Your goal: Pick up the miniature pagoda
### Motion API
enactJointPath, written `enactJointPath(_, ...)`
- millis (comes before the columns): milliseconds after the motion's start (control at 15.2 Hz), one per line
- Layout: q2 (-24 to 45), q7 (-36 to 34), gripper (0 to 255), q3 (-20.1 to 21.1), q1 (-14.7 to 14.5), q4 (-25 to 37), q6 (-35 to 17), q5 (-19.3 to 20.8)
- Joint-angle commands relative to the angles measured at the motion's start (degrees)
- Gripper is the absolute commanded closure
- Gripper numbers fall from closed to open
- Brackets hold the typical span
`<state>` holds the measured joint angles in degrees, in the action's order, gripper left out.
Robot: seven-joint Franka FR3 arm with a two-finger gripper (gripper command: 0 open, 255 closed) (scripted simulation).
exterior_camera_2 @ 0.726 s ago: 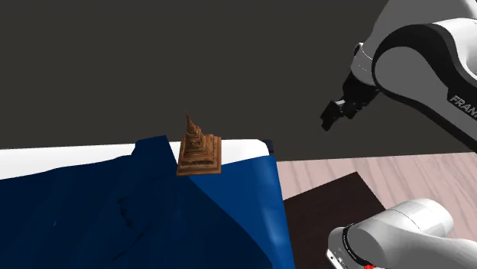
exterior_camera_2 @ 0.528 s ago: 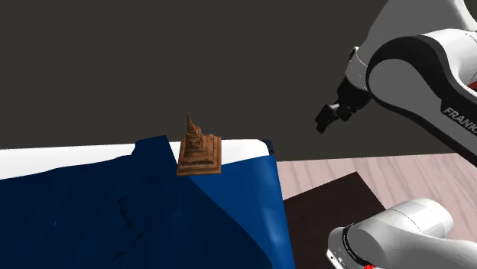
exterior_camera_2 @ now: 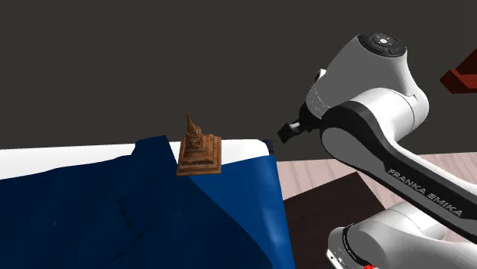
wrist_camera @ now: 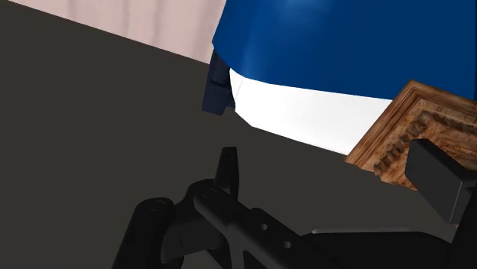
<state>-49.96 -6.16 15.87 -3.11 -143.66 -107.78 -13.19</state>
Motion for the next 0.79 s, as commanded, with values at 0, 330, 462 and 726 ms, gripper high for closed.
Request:
enactJointPath(0, 1.07, -2.46, 0, 3.26, -0.08, -1.67, -6.24, -1.18)
enactJointPath(330, 5.04, -9.53, 0, 12.62, 0.84, -3.77, -20.45, -2.86)
enactJointPath(462, 7.41, -12.78, 0, 16.86, 2.19, -3.75, -26.08, -2.68)
enactJointPath(726, 12.73, -20.44, 0, 26.76, 7.59, -2.2, -36.71, -0.24)
